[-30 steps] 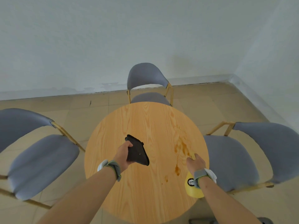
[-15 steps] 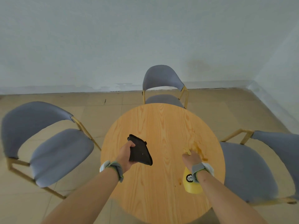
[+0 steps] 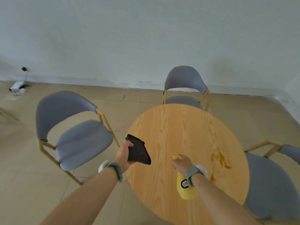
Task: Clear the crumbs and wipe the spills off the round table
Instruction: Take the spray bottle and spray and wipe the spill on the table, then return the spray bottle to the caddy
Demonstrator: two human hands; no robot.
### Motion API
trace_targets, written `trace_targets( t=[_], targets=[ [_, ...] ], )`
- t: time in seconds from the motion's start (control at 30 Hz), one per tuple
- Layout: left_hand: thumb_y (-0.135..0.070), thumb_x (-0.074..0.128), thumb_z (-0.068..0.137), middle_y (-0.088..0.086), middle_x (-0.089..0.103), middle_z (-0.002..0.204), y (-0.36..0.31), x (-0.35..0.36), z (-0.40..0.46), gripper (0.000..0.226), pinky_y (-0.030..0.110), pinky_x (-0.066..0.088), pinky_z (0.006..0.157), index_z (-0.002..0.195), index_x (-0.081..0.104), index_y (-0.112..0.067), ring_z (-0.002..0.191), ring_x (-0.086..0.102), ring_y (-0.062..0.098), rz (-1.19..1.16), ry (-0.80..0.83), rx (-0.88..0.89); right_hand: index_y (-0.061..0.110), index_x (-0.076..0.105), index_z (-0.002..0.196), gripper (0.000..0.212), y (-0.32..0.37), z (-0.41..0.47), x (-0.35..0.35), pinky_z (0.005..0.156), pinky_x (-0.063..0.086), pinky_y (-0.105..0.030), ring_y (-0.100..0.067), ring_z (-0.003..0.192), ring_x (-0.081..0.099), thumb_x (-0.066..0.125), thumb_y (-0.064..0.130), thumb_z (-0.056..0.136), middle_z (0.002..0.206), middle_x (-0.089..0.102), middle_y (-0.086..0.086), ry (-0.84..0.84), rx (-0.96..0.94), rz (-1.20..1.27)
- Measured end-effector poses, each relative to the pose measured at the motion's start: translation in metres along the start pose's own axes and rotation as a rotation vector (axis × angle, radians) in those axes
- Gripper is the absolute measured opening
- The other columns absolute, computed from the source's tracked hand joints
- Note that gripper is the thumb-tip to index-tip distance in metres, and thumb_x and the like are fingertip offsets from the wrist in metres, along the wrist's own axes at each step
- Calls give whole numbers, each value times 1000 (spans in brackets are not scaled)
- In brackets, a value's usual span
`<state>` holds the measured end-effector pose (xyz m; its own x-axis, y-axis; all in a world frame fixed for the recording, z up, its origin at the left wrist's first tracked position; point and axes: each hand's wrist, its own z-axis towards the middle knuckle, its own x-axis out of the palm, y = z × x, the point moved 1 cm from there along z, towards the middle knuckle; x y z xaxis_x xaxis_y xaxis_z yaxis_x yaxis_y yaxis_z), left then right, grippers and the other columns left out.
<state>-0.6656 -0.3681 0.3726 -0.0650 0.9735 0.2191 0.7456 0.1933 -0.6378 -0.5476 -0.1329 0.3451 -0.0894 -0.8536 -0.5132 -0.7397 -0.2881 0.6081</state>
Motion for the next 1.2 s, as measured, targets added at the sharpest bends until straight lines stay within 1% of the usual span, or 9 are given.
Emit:
trace_targets(
  t=[0.23, 0.37, 0.4, 0.43, 0.53, 0.67, 0.87, 1.03, 1.2],
  targets=[
    [-19, 63, 76, 18, 67, 117, -14, -14, 1, 43, 56, 58, 87, 118, 55, -12, 106, 64, 38, 55, 48, 14, 22, 46, 80, 15, -1, -20, 5, 40, 27, -20, -9, 35, 31, 50, 8, 85, 53, 46, 4, -84, 29, 120],
    [-21, 63, 78, 17, 65, 114, -4, 10, -1, 30, 52, 60, 81, 107, 56, -16, 104, 63, 36, 176, 113, 1, 20, 60, 88, 11, -20, -48, -9, 54, 33, -32, -22, 54, 45, 53, 11, 88, 68, 49, -8, -192, 49, 292],
    [-21, 63, 79, 17, 65, 112, 2, 19, -4, 27, 49, 60, 76, 105, 56, -17, 103, 63, 36, 211, 143, -12, 25, 59, 91, 14, -28, -57, -14, 58, 36, -35, -29, 63, 55, 54, 12, 89, 85, 67, -21, -213, 63, 345],
    [-21, 62, 81, 16, 65, 111, 9, 30, -6, 24, 46, 60, 72, 104, 56, -17, 101, 63, 35, 246, 179, -21, 27, 61, 101, 19, -38, -65, -18, 61, 40, -37, -34, 74, 61, 55, 13, 90, 114, 64, -17, -239, 80, 415],
    [-22, 60, 84, 17, 64, 112, 41, 66, -19, 23, 45, 59, 70, 106, 58, -16, 102, 61, 36, 392, 310, -32, 27, 55, 129, 39, -83, -94, -35, 77, 52, -35, -24, 91, 64, 61, 24, 90, 116, 62, 2, -394, 90, 496],
    [-21, 58, 88, 18, 62, 116, 92, 110, -46, 27, 51, 58, 78, 115, 59, -14, 106, 60, 39, 500, 426, -68, 26, 53, 93, 6, -145, -133, -54, 60, 44, -20, -7, 68, 45, 54, 24, 98, 86, 47, 5, -600, 32, 186],
    [-19, 57, 89, 19, 64, 110, 198, 182, -115, 30, 44, 56, 69, 117, 58, -11, 99, 62, 38, 685, 598, -139, 42, 47, 68, 31, -237, -204, -96, 52, 33, -23, -12, 53, 40, 52, 30, 96, 59, 45, 8, -748, 144, 468],
    [-20, 55, 87, 20, 69, 108, 301, 238, -173, 29, 49, 57, 77, 114, 59, -10, 100, 64, 39, 783, 685, -183, 19, 61, 89, 16, -341, -254, -130, 56, 40, -30, -18, 58, 49, 50, 29, 96, 71, 61, -7, -793, 245, 569],
    [-19, 58, 85, 17, 65, 96, 403, 279, -225, 17, 48, 56, 77, 100, 58, -11, 91, 63, 35, 900, 703, -218, 26, 61, 95, 13, -439, -305, -154, 48, 35, -21, -11, 51, 43, 51, 33, 98, 67, 54, -2, -870, 247, 696]
  ],
)
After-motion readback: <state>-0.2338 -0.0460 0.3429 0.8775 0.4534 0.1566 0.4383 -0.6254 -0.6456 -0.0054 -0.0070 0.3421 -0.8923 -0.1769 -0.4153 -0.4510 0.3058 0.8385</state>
